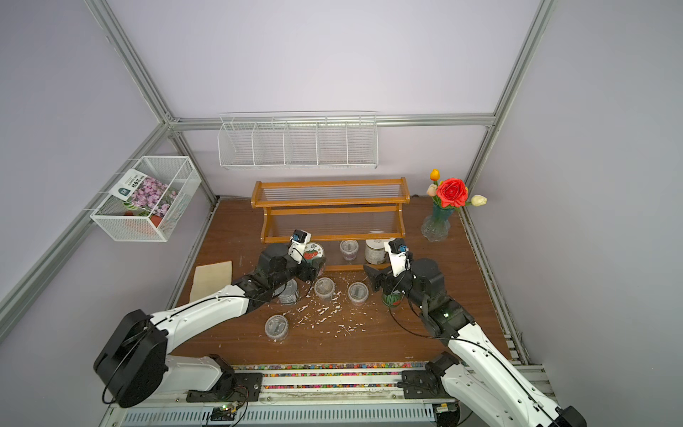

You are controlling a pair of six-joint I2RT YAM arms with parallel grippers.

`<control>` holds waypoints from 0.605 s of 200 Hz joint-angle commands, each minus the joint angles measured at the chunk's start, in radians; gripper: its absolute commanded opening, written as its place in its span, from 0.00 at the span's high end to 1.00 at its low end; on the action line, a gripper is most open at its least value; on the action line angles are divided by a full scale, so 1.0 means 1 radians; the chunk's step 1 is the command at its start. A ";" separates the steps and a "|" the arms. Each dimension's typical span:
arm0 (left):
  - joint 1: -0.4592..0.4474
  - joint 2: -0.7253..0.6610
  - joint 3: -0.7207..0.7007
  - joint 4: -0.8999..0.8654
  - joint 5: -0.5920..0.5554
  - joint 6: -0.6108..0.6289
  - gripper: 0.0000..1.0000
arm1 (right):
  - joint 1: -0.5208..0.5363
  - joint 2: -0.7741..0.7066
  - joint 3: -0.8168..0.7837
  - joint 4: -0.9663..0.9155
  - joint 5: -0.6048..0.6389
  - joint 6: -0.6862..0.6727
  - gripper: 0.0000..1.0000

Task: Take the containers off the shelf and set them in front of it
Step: 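Pick up a container from the shelf, then place the container at the center of the board.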

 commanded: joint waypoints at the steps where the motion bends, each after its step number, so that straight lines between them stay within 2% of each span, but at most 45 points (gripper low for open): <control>1: -0.041 -0.101 -0.007 -0.072 0.008 0.011 0.25 | -0.006 -0.009 0.001 -0.016 -0.017 -0.011 0.03; 27: -0.142 -0.193 -0.021 -0.173 -0.040 -0.033 0.25 | -0.006 -0.013 0.006 -0.033 -0.033 -0.015 0.03; 56: -0.314 -0.283 -0.053 -0.257 -0.156 -0.106 0.25 | -0.006 -0.027 0.009 -0.065 -0.065 -0.023 0.03; 94: -0.530 -0.307 -0.075 -0.347 -0.288 -0.221 0.26 | -0.006 -0.046 0.015 -0.104 -0.079 -0.036 0.03; 121: -0.583 -0.286 -0.135 -0.351 -0.295 -0.290 0.25 | -0.006 -0.044 0.018 -0.108 -0.081 -0.039 0.03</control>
